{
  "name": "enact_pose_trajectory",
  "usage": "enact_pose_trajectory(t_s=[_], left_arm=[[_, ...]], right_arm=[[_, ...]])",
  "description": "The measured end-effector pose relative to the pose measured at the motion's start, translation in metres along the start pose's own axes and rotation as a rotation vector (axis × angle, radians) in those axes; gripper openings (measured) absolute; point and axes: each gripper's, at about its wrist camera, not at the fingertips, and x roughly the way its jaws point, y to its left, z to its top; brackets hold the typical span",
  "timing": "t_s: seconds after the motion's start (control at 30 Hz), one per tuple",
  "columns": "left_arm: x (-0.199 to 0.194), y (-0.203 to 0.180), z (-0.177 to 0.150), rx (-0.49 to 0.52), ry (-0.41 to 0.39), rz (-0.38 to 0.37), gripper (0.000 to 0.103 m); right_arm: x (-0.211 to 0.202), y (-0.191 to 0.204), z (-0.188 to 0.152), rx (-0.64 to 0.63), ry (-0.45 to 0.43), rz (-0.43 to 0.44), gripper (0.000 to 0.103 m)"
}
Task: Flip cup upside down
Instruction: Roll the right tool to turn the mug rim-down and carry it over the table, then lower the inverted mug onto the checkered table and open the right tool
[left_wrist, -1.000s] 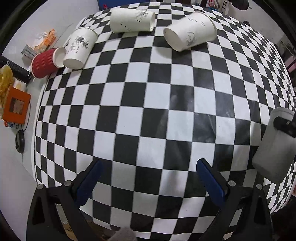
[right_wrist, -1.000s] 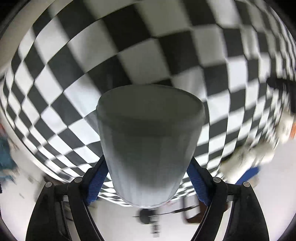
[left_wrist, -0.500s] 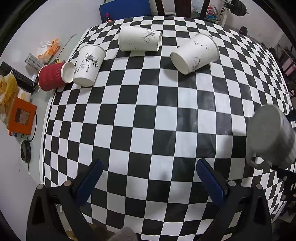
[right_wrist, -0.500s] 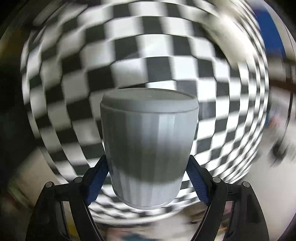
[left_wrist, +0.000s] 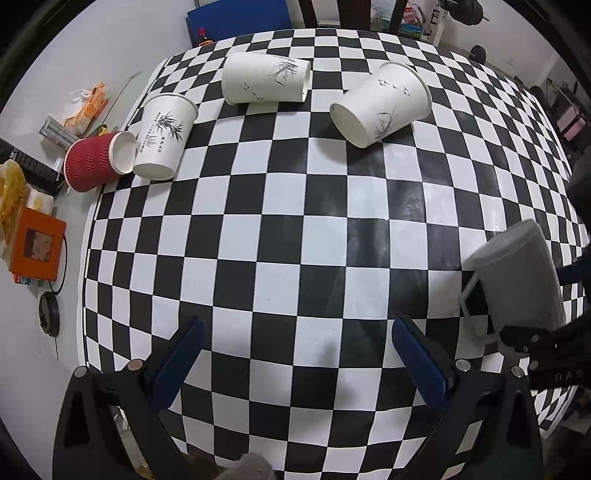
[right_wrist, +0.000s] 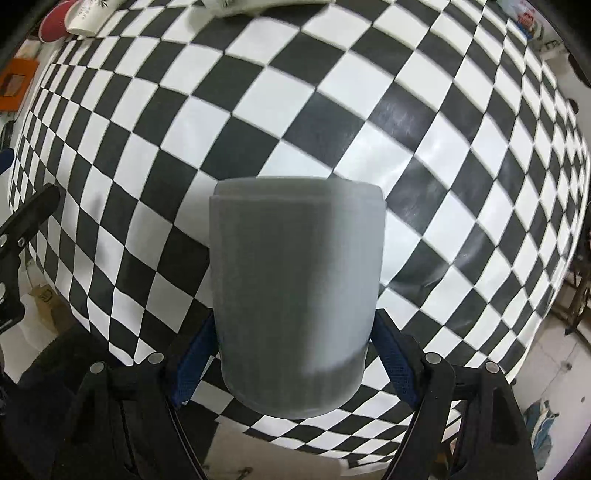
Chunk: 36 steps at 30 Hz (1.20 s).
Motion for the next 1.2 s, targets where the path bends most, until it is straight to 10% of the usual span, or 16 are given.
enact_pose_trajectory(t_s=[0.57, 0.97, 1.2], left_arm=[[0.016, 0.010, 0.001, -0.036, 0.039, -0.004, 0.103], [0.031, 0.035, 0.030, -0.151, 0.043, -0.006, 0.103], [0.026, 0.028, 0.033, -0.117, 0.020, 0.000, 0.103]], right_arm=[[-0.009, -0.009, 0.043, 0.081, 0.000, 0.065, 0.083], [-0.072, -0.048, 0.019, 0.448, -0.700, 0.134, 0.083], [-0.051, -0.032, -0.021, 0.443, -0.817, 0.072, 0.084]])
